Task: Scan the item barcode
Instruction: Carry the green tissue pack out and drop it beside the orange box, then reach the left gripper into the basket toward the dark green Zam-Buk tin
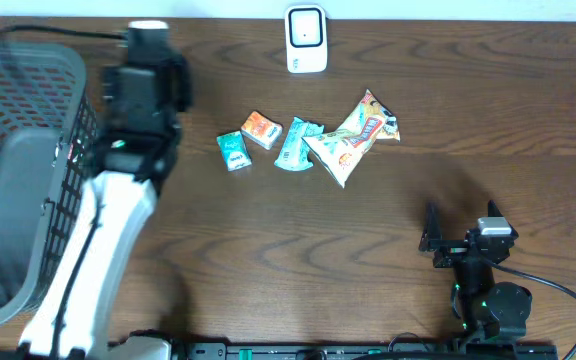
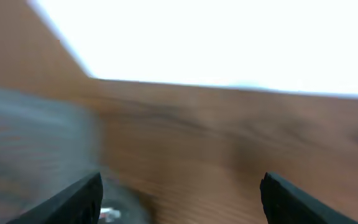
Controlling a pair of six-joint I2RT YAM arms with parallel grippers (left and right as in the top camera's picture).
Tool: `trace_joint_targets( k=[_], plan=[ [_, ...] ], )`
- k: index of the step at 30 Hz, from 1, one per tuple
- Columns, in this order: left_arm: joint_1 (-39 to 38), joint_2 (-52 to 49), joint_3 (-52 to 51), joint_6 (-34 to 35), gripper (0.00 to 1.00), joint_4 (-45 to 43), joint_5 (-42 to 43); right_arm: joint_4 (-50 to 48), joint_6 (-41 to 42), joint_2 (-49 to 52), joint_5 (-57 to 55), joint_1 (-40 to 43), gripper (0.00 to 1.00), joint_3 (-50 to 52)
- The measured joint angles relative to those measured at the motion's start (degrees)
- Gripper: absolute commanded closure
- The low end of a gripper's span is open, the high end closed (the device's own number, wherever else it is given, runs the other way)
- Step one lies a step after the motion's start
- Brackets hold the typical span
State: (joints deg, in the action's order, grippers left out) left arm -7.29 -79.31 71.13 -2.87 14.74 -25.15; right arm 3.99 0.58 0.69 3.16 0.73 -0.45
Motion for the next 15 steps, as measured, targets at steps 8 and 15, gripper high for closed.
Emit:
trace_joint_targets(
  k=[8, 15],
  plan=[
    [18.21, 7.56, 5.46, 0.09, 0.21, 10.64, 6.62, -0.02, 0.0, 0.0, 0.0, 0.0, 0.01, 0.0],
    [34.53, 5.2, 20.17, 3.41, 0.21, 22.21, 23.28, 0.0, 0.0, 0.0, 0.0, 0.0, 0.01, 0.0]
  ],
)
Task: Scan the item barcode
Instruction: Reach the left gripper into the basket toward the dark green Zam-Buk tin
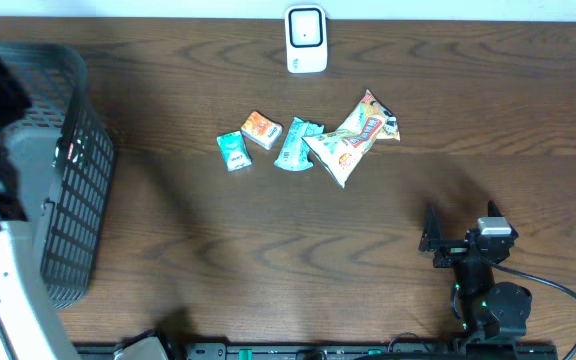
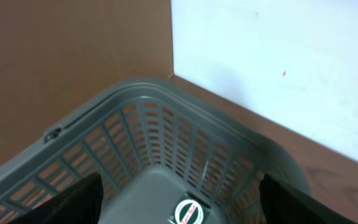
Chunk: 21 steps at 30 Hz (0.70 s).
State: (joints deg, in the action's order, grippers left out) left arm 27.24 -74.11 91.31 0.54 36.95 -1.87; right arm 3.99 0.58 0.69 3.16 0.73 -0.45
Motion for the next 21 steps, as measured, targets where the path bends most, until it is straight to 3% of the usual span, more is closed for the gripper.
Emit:
trace_joint_targets(
  k=[1, 2, 5, 16, 21],
  plan=[
    [1.68, -0.74, 1.2, 0.68, 0.21, 0.9, 1.46, 0.0, 0.0, 0.0, 0.0, 0.0, 0.01, 0.0],
    [2.99, -1.49, 1.84, 1.03, 0.11, 1.73, 2.64, 0.0, 0.0, 0.0, 0.0, -0.02, 0.01, 0.0],
    [5.73, -4.52, 2.05, 2.01, 0.01, 3.72, 5.03, 0.0, 0.0, 0.0, 0.0, 0.0, 0.01, 0.0],
    [7.5, -14.27, 1.92, 3.02, 0.01, 6.51, 7.45, 0.0, 0.0, 0.0, 0.0, 0.0, 0.01, 0.0],
    [8.68, -18.75, 1.92, 11.41, 0.02, 7.13, 7.54, 0.0, 0.0, 0.0, 0.0, 0.0, 0.01, 0.0]
  ],
)
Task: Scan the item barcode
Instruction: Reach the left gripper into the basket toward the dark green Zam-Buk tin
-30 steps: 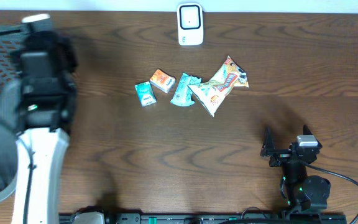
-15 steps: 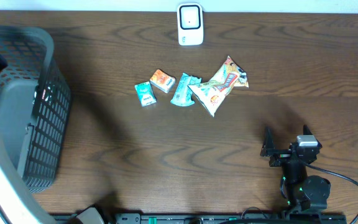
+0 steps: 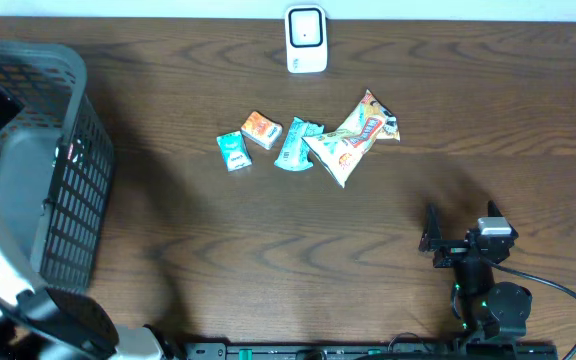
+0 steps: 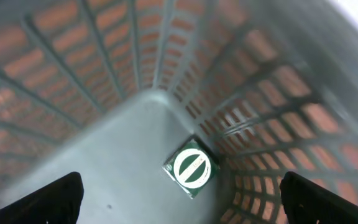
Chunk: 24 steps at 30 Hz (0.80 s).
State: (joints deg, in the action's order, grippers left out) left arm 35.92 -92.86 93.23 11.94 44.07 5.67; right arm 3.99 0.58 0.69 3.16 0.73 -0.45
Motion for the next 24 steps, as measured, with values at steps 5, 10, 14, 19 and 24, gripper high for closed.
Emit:
trace_joint_targets(
  k=[5, 10, 14, 19, 24],
  plan=[
    [0.31, -6.69, 0.0, 6.32, 0.02, 0.72, 0.02, 0.0, 0.0, 0.0, 0.0, 0.0, 0.01, 0.0],
    [0.31, -12.92, 0.0, 8.33, 0.02, 0.66, 0.13, 0.0, 0.0, 0.0, 0.0, 0.0, 0.01, 0.0],
    [0.28, -17.46, 0.0, 8.57, 0.02, 0.63, 0.24, -0.02, 0.0, 0.0, 0.0, 0.0, 0.01, 0.0],
    [0.31, -21.75, 0.0, 3.28, 0.02, 0.5, 0.28, 0.0, 0.0, 0.0, 0.0, -0.02, 0.01, 0.0],
    [0.28, -23.32, -0.74, -4.02, 0.02, -0.15, 0.61, 0.0, -0.02, 0.0, 0.0, 0.0, 0.01, 0.0]
  ],
)
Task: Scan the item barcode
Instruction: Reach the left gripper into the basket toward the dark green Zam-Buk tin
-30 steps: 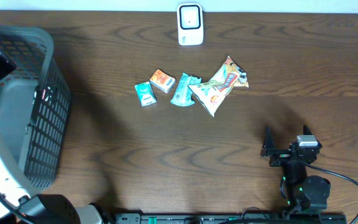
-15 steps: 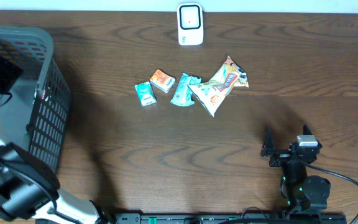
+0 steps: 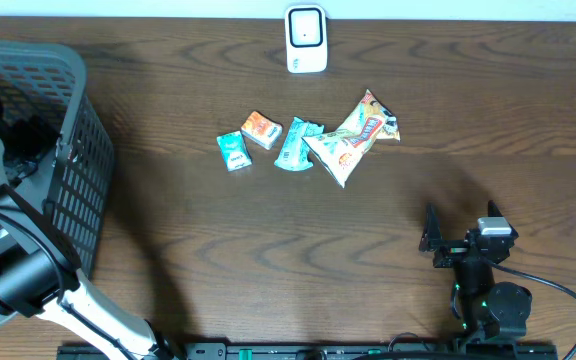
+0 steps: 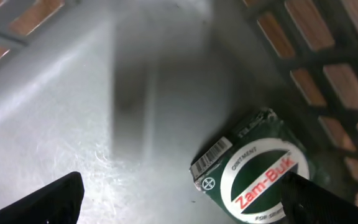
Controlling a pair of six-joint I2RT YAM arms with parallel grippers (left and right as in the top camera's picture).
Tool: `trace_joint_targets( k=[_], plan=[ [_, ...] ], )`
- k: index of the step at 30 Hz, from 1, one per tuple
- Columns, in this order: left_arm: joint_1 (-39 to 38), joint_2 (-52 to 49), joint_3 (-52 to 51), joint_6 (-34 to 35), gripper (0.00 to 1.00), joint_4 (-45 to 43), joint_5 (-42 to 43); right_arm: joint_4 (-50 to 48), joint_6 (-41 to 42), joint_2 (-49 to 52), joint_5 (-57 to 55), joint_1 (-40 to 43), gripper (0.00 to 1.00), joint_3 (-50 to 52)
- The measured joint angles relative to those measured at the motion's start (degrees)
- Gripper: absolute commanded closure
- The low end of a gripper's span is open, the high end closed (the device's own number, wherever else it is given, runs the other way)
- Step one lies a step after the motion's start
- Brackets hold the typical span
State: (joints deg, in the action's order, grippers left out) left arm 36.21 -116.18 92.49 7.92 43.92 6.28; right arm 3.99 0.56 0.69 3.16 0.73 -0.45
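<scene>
A dark green Zam-Buk ointment box [image 4: 253, 177] lies on the floor of the grey plastic basket [image 3: 73, 190], close to a mesh wall, with a barcode showing on its upper left edge. My left gripper [image 4: 182, 202] hangs low inside the basket, open, its right fingertip [image 4: 306, 202] just over the box's right edge and its left one over bare floor. In the overhead view the left arm [image 3: 13, 150] reaches down into the basket and hides the box. The white scanner [image 3: 306, 40] stands at the table's far edge. My right gripper [image 3: 433, 240] rests at the front right.
Several snack packets lie in the middle of the table: a small teal carton [image 3: 233, 152], an orange carton [image 3: 261, 129], a teal pouch [image 3: 295, 143] and a long yellow-orange bag [image 3: 353, 135]. The basket's mesh walls [image 4: 328, 87] stand close on the right of the left gripper.
My left gripper has come down much closer to the basket floor. The green box now fills the lower right of the wrist view, at the right fingertip. The jaws stay open.
My left arm was first over the table beside the basket, open. Then it was above the basket's rim with the green box visible inside. After that it looked straight down at the box, and now it is low over it.
</scene>
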Motion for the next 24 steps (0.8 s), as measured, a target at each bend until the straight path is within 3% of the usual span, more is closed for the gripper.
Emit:
trace_joint_targets(
  k=[12, 24],
  plan=[
    [-5.09, 0.0, -0.33, -17.27, 0.02, 0.52, 0.04, 0.0, 0.02, 0.0, 0.0, 0.0, 0.01, 0.0],
    [-6.75, 0.02, -4.92, -25.97, 0.02, -6.12, -0.76, 0.0, 0.02, 0.0, 0.0, 0.0, 0.01, 0.0]
  ],
)
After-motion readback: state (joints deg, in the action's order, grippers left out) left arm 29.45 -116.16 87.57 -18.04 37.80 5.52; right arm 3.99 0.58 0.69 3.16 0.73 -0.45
